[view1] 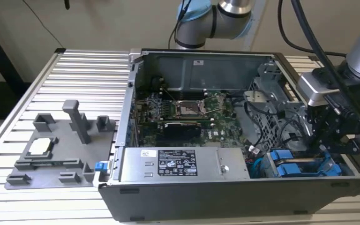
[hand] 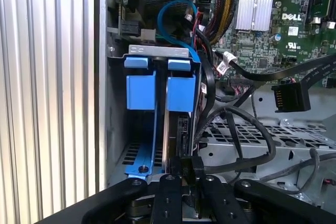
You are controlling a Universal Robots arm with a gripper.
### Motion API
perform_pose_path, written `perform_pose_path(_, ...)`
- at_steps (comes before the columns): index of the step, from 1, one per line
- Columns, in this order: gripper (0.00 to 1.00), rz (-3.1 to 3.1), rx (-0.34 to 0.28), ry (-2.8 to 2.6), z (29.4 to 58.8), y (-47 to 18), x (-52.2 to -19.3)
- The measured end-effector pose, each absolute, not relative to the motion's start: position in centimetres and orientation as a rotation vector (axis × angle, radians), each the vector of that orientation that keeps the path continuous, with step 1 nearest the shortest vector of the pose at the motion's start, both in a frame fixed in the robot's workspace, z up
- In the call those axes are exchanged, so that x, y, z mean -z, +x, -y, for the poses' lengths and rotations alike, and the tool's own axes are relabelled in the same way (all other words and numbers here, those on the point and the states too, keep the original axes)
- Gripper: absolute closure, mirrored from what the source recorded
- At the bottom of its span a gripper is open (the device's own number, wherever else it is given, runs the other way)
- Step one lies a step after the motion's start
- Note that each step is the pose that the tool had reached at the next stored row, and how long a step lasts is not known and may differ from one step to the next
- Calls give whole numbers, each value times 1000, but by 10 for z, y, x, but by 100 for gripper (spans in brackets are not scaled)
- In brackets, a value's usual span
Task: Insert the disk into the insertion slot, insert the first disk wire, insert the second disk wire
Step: 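Insert the first disk wire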
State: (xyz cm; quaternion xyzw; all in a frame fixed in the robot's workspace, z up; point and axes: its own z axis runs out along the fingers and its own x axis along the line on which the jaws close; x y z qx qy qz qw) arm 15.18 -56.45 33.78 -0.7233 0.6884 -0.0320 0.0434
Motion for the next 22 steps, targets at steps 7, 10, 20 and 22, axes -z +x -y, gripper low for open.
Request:
perform_pose_path(7, 81, -2107, 97, -2210, 565, 153, -338)
perform_pose_path(10, 81, -2109, 97, -2208, 565, 153, -338)
perform_pose_path(20, 81, -2118, 98, -2200, 565, 153, -332)
perform_pose_path(22, 80, -2118, 97, -2199, 565, 153, -331)
